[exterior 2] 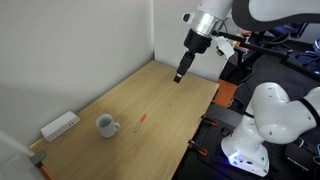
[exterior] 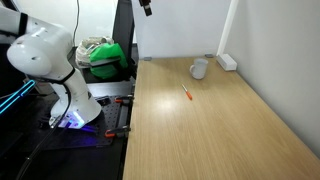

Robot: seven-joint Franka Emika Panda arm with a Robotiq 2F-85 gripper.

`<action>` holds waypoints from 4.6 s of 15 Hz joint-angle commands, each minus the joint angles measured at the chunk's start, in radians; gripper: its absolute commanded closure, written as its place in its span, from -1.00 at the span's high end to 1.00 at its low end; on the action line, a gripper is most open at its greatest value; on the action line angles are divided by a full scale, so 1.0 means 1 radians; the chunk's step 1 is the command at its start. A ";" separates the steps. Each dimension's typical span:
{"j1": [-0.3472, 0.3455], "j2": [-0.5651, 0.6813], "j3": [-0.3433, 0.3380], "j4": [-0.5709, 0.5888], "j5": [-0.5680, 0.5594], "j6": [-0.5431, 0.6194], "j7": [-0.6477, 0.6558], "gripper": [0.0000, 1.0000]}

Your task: Put the pen in the mug

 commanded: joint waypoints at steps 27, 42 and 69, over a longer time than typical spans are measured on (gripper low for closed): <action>0.345 0.241 -0.395 -0.016 0.464 0.320 -1.219 1.00; 0.039 0.547 -0.212 0.117 0.735 -0.170 -1.745 1.00; -0.072 0.817 -0.028 0.185 0.812 0.192 -2.029 1.00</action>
